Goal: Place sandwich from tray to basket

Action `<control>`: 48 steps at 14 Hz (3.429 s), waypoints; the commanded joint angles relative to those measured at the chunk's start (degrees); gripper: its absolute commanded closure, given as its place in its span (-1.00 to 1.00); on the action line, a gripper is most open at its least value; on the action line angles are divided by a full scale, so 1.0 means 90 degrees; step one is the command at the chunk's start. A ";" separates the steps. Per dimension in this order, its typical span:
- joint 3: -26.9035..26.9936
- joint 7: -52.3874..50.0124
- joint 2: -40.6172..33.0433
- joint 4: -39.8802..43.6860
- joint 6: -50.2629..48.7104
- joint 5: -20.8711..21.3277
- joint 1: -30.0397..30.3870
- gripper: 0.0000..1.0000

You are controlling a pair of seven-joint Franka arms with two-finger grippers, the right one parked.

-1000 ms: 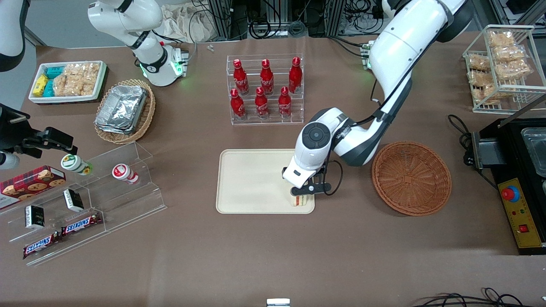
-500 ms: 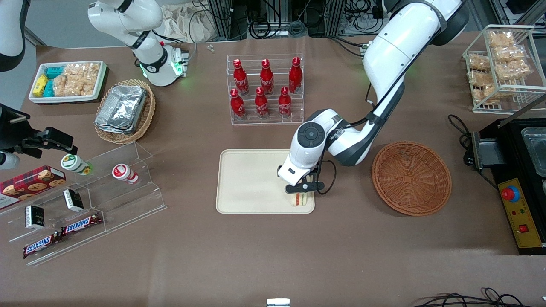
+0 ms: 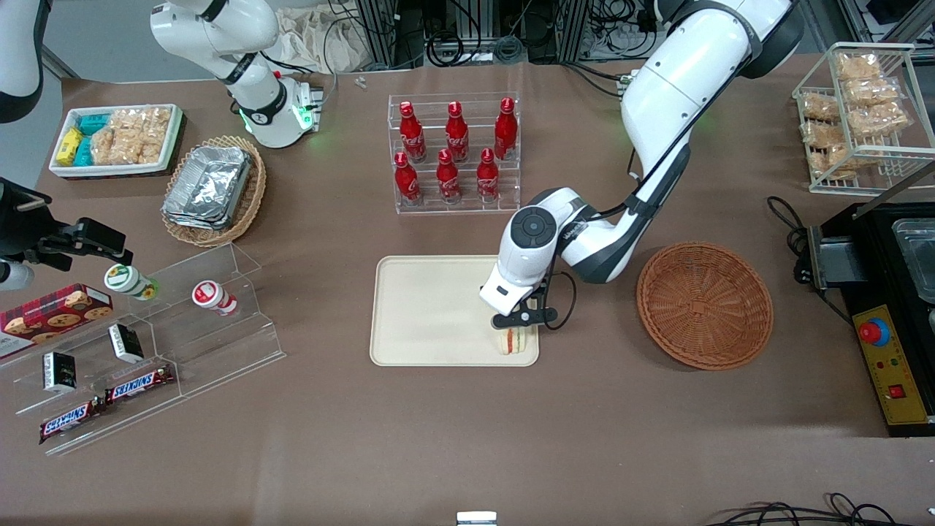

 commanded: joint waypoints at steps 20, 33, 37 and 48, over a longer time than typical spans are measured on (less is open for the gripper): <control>0.0083 -0.0415 -0.3219 -0.3796 0.0450 -0.1903 0.4107 1.00; 0.0084 -0.0963 -0.3741 -0.3621 -0.0268 -0.1199 0.4009 -1.00; -0.0473 0.0040 -0.4184 -0.2588 -0.2122 -0.1501 0.3999 -1.00; 0.2346 0.5892 -0.4389 0.0149 -0.5418 -0.2577 0.1532 -1.00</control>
